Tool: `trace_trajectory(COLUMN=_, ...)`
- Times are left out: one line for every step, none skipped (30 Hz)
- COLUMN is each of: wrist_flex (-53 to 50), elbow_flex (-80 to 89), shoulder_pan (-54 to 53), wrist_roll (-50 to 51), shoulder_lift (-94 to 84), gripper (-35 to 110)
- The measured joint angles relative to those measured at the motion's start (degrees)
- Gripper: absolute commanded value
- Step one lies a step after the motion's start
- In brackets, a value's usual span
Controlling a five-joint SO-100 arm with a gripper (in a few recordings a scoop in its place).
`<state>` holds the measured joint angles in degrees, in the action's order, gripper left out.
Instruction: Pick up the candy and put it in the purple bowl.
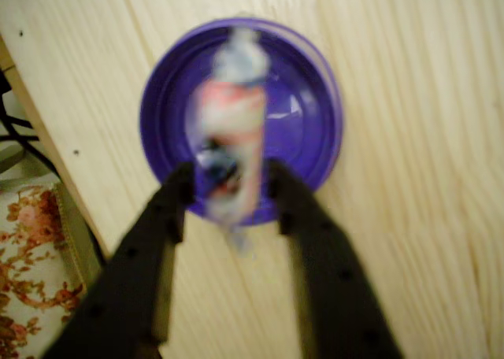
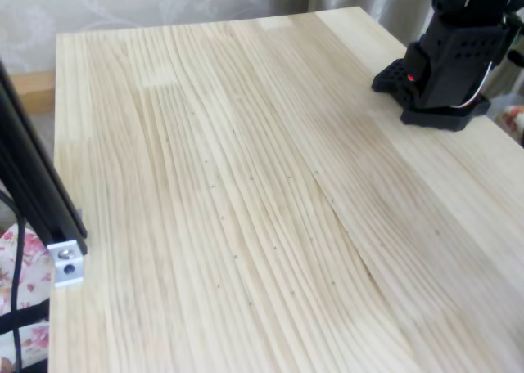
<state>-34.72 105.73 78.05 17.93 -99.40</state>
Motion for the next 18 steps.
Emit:
trace_trajectory(wrist_flex=0.0, elbow_flex=-0.1, shoulder_pan=0.2, wrist_roll=-0.1, shoulder_lift=0.1, gripper=18)
trace_trajectory(wrist_flex=0.0, elbow_flex=-0.1, shoulder_pan=0.4, wrist_roll=-0.2, shoulder_lift=0.1, gripper=22)
trace_trajectory(wrist_flex=0.0, elbow_flex=-0.1, shoulder_pan=0.4, wrist_roll=-0.1, shoulder_lift=0.1, gripper=23)
trace_trajectory(wrist_flex=0.0, elbow_flex=-0.1, shoulder_pan=0.4, wrist_roll=0.1, shoulder_lift=0.2, gripper=23)
trace_trajectory(wrist_flex=0.0, elbow_flex=-0.1, shoulder_pan=0.4, wrist_roll=0.4, shoulder_lift=0.5, gripper=23)
trace_trajectory(wrist_flex=0.0, elbow_flex=-0.1, shoulder_pan=0.4, wrist_roll=0.7, shoulder_lift=0.6, gripper=23)
trace_trajectory(wrist_flex=0.0, elbow_flex=-0.1, shoulder_pan=0.4, wrist_roll=0.9, shoulder_lift=0.7, gripper=23)
trace_trajectory(wrist_flex=0.0, elbow_flex=-0.1, shoulder_pan=0.3, wrist_roll=0.9, shoulder_lift=0.7, gripper=23)
trace_trajectory(wrist_flex=0.0, elbow_flex=-0.1, shoulder_pan=0.2, wrist_roll=0.8, shoulder_lift=0.7, gripper=23)
trace_trajectory(wrist_flex=0.0, elbow_flex=-0.1, shoulder_pan=0.1, wrist_roll=0.8, shoulder_lift=0.7, gripper=23)
trace_trajectory(wrist_flex=0.0, elbow_flex=-0.1, shoulder_pan=0.0, wrist_roll=0.8, shoulder_lift=0.7, gripper=23)
trace_trajectory(wrist_flex=0.0, elbow_flex=-0.1, shoulder_pan=-0.4, wrist_roll=0.6, shoulder_lift=0.7, gripper=23)
trace_trajectory(wrist_flex=-0.1, elbow_flex=-0.1, shoulder_pan=-0.6, wrist_roll=0.3, shoulder_lift=0.7, gripper=23)
trace_trajectory(wrist_flex=-0.3, elbow_flex=-0.1, shoulder_pan=-1.0, wrist_roll=0.4, shoulder_lift=0.6, gripper=22)
trace_trajectory(wrist_flex=-0.8, elbow_flex=-0.1, shoulder_pan=-1.4, wrist_roll=0.3, shoulder_lift=0.6, gripper=22)
trace_trajectory(wrist_flex=-1.5, elbow_flex=-0.1, shoulder_pan=-1.9, wrist_roll=0.0, shoulder_lift=0.6, gripper=21)
trace_trajectory(wrist_flex=-2.5, elbow_flex=-0.1, shoulder_pan=-2.5, wrist_roll=0.1, shoulder_lift=0.4, gripper=20)
trace_trajectory(wrist_flex=-3.3, elbow_flex=-0.1, shoulder_pan=-3.2, wrist_roll=-0.4, shoulder_lift=-0.1, gripper=20)
